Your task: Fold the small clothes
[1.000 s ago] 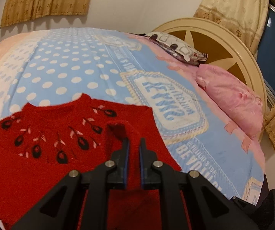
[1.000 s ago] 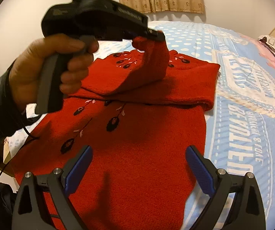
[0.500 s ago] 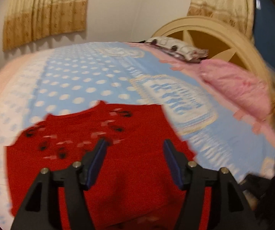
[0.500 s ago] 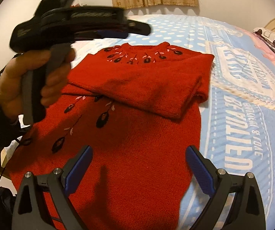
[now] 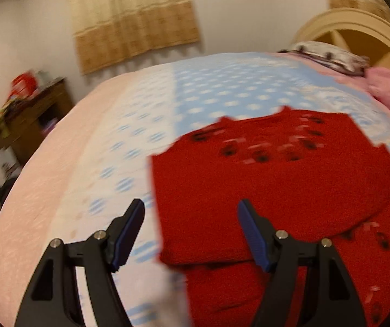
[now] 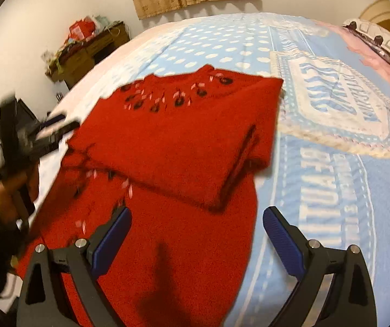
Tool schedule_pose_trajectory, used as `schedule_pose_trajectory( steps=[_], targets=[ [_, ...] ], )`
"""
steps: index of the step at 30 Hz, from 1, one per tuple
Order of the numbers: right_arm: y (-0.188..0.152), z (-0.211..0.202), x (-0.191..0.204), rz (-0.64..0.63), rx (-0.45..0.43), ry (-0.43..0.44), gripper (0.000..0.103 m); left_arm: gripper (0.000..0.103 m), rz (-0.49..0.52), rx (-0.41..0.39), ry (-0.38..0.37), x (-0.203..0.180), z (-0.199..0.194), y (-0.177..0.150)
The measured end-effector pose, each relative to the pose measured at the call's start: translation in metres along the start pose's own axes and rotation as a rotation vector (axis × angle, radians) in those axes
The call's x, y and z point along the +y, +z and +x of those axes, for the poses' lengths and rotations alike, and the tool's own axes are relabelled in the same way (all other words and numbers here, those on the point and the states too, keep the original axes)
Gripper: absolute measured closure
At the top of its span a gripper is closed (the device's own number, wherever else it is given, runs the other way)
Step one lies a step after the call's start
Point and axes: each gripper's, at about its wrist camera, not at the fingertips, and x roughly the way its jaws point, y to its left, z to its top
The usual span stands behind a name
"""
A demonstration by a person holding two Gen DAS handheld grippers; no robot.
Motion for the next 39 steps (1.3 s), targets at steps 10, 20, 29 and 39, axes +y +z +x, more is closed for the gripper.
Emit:
schedule_pose_trajectory(
  steps=[10, 20, 29, 39],
  targets=[
    [0.041, 0.033, 0.000, -0.019, 0.031, -0.130, 0.055, 0.029, -0.173, 0.043, -0.070, 0.035, 0.021, -0.025],
    [0.041, 0.045, -0.005, -0.018, 0.023, -0.216, 0.067, 0.022, -0.211, 0.023, -0.094, 0.041, 0.017, -0.032],
    [0.043, 0.054, 0.004, -0.079, 0.005, -0.172, 0.082, 0.013, -0.215, 0.056, -0.109, 0.040, 0.024, -0.033],
    [0.064, 0.043, 0.007, -0.177, 0.015, -0.251, 0.094, 0.001, -0.174, 0.103, -0.067, 0.031, 0.032, -0.034]
  ],
)
